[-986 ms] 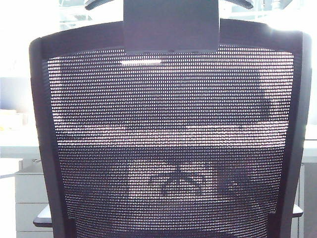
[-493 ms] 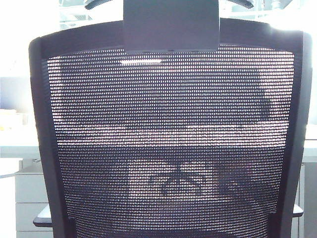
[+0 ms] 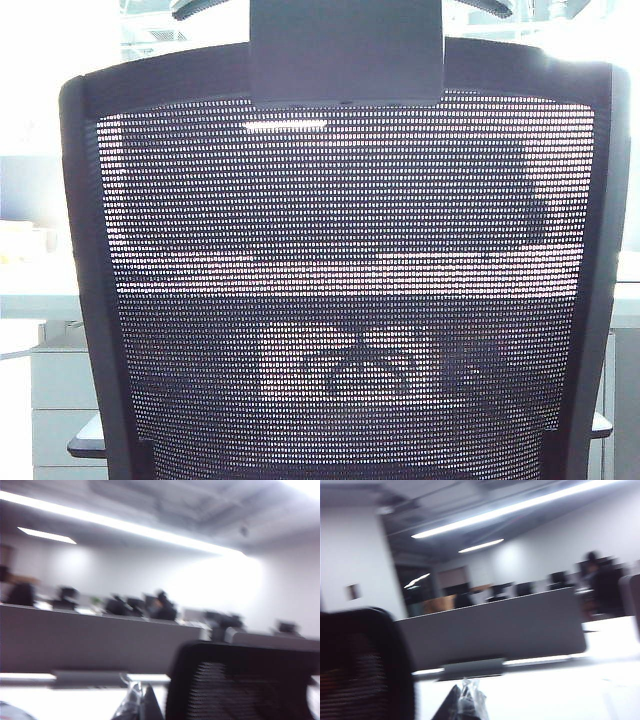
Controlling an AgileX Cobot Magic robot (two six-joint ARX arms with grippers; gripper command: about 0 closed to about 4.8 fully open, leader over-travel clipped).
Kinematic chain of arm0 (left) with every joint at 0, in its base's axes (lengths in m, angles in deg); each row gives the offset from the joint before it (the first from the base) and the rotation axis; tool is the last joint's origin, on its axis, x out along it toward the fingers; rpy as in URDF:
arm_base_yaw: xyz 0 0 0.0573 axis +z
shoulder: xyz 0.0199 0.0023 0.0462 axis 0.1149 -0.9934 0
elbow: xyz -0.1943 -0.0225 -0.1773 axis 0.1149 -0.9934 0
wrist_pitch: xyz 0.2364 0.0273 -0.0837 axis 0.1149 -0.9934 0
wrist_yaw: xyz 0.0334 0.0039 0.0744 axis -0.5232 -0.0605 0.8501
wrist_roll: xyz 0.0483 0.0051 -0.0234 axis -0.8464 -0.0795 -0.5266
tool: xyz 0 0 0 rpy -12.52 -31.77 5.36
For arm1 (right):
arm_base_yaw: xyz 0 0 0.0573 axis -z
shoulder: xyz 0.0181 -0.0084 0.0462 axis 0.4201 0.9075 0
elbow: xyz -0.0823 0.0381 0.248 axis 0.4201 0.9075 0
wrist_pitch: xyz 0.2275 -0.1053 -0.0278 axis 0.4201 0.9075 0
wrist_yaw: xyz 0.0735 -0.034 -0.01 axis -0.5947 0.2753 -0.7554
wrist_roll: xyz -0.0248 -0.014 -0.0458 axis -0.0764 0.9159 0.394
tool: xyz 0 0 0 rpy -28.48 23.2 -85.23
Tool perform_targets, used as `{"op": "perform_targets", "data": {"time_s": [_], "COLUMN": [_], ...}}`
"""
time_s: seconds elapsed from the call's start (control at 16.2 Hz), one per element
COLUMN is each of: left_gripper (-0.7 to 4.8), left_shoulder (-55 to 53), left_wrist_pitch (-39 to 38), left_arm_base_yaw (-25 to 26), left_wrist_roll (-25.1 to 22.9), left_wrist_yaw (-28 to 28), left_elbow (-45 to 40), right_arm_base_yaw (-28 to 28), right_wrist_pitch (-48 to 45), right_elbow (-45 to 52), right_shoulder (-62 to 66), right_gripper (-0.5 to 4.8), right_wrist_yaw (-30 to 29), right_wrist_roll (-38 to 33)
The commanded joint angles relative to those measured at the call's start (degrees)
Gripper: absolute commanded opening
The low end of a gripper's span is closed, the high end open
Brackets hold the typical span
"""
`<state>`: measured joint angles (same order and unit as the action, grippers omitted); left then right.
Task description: Push the black chair under the table.
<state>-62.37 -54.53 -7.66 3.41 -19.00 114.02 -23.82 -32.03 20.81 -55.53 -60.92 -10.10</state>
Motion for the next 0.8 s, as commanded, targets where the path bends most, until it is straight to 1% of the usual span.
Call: {"op": "perform_targets", "data": {"time_s": [0.06,0.12,0.18,0.25,0.31,0.37,0.43,0.49,0.62,0.8], "left_gripper": [-0.06,-0.06,-0.06,-0.06,-0.06,-0.06,-0.06,-0.06,-0.06,-0.06], "left_shoulder": [-3.5,-3.58,-4.31,-4.92,-5.2,-5.38,-5.35,-5.38,-5.38,-7.06], "left_wrist_pitch": [-0.85,-2.12,-7.52,-13.31,-19.47,-24.79,-29.05,-31.5,-32.35,-30.93], "left_arm_base_yaw": [-0.02,-0.02,-0.02,-0.02,-0.04,-0.02,-0.02,-0.02,-0.02,-0.02], "left_wrist_roll": [4.46,4.92,4.85,4.26,2.43,-0.42,-3.21,-4.37,-4.39,-3.96], "left_wrist_yaw": [-8.17,-12.85,-20.94,-24.2,-24.9,-22.73,-18.38,-16.44,-16.13,-16.17], "left_elbow": [4.07,4.07,4.04,4.02,4.0,3.63,2.93,2.12,0.0,-4.63], "right_arm_base_yaw": [-0.11,-0.13,-0.15,-0.57,-1.51,-2.64,-3.74,-4.92,-7.3,-9.79], "right_wrist_pitch": [-0.57,-0.52,-0.22,2.99,7.34,12.63,16.72,19.17,20.0,21.81], "right_elbow": [-6.54,-7.76,-8.04,-8.04,-8.02,-8.02,-7.98,-7.89,-6.95,-5.86], "right_shoulder": [7.5,9.22,10.86,11.32,11.34,11.34,11.41,11.41,11.41,11.39], "right_gripper": [-0.02,-0.03,-0.03,-0.03,-0.03,-0.03,-0.03,-0.03,-0.03,-0.03], "right_wrist_yaw": [-10.73,-15.47,-21.57,-24.06,-24.26,-23.89,-22.4,-21.42,-19.23,-19.04], "right_wrist_roll": [-5.92,-10.08,-12.85,-12.81,-12.15,-8.39,-5.25,-4.13,-4.09,-3.65]}}
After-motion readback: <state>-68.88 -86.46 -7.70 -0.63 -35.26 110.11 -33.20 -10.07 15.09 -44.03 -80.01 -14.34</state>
